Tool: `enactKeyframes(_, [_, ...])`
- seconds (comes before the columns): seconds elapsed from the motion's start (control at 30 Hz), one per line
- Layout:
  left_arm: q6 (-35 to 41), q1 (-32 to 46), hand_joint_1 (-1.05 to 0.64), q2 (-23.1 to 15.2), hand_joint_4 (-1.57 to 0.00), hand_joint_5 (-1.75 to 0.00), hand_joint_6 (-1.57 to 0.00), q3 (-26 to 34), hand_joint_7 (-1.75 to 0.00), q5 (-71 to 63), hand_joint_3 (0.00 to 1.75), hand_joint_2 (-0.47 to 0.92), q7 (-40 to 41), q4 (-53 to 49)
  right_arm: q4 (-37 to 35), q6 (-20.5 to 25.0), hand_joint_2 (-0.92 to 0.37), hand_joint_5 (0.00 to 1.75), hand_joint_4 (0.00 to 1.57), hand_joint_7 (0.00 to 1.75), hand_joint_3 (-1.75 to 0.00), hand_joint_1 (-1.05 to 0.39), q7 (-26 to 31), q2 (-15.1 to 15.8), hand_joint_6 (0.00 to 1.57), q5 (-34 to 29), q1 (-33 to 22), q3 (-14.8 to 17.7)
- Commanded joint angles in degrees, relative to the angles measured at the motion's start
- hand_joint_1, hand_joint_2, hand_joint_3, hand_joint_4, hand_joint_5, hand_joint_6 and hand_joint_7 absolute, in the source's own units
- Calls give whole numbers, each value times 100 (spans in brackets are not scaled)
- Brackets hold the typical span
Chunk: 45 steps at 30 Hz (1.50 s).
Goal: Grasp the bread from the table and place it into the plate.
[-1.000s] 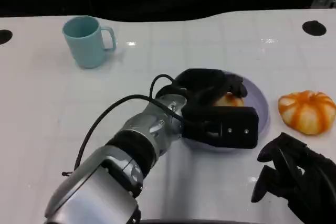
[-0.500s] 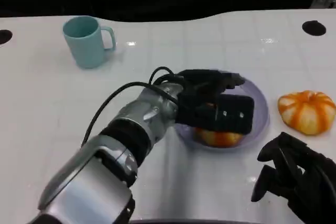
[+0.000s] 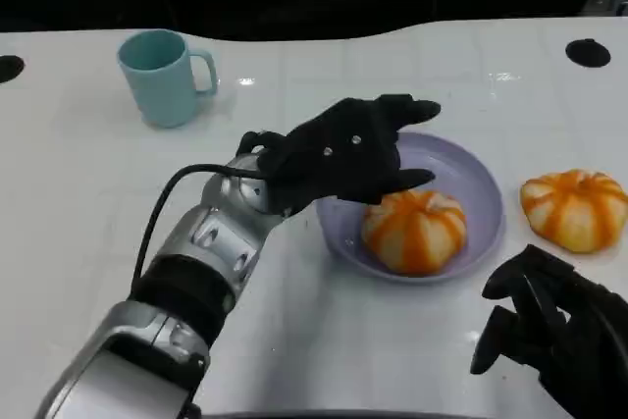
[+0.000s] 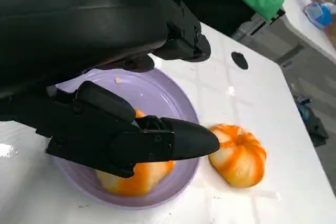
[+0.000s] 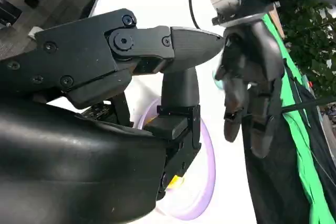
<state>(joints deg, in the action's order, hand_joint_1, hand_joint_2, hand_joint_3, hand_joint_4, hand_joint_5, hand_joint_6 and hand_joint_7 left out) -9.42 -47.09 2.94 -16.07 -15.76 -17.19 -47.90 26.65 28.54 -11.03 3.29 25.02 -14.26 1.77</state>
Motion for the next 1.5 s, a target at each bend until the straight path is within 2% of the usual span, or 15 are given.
enactKeyframes(0.03, [588,904,-56,204,-39,-96,-61,845,-25,1128,40,92,82,1327,-28,-30,-92,175,64,162,-38,-44,13,23,48,47,5,84])
enactKeyframes(0.07, [750,1118,-56,244,-41,-105,-64,960,-28,1310,41,92,108,1654,-37,-45,-92,175,64,162,-38,-44,6,15,48,50,5,83])
enactKeyframes(0.13, [1125,1461,-56,322,-48,-119,-66,1136,-49,1608,42,92,173,2225,-48,-62,-92,175,64,162,-38,-44,1,10,49,43,8,79])
enactKeyframes(0.23, [1751,1981,-52,423,-58,-153,-55,1404,-119,2128,48,92,190,3058,-44,-51,-92,175,65,162,-38,-45,-1,19,49,40,17,74])
enactKeyframes(0.27, [1868,2147,-53,434,-60,-161,-55,1471,-133,2266,50,92,184,3267,-39,-41,-92,175,65,162,-38,-45,-2,16,49,51,18,76])
enactKeyframes(0.33, [2064,2373,-55,428,-68,-172,-59,1545,-154,2452,51,92,182,3570,-38,-43,-92,175,64,162,-39,-44,-10,16,48,57,20,73])
enactKeyframes(0.43, [2712,2803,-57,433,-82,-174,-61,1758,-172,2939,49,92,213,4230,-43,-67,-92,175,64,162,-39,-44,-11,21,48,23,21,52])
enactKeyframes(0.8, [4431,4187,-56,298,-85,-175,-61,2057,-175,4168,50,92,423,6254,60,35,-92,175,62,162,-40,-44,82,25,48,-4,16,26])
enactKeyframes(0.9, [4821,4819,-59,408,-82,-175,-59,2101,-175,4522,40,92,619,6860,125,138,-92,175,63,161,-39,-44,157,4,48,29,18,41])
enactKeyframes(1.1, [4808,5398,-58,364,-78,-175,-51,2111,-175,4811,46,92,655,7201,173,179,-92,175,63,161,-39,-44,163,25,49,20,20,24])
enactKeyframes(1.5, [4725,5654,-54,317,-76,-175,-50,2205,-175,4991,51,92,703,7129,245,191,-92,175,63,161,-39,-44,158,27,49,37,-27,44])
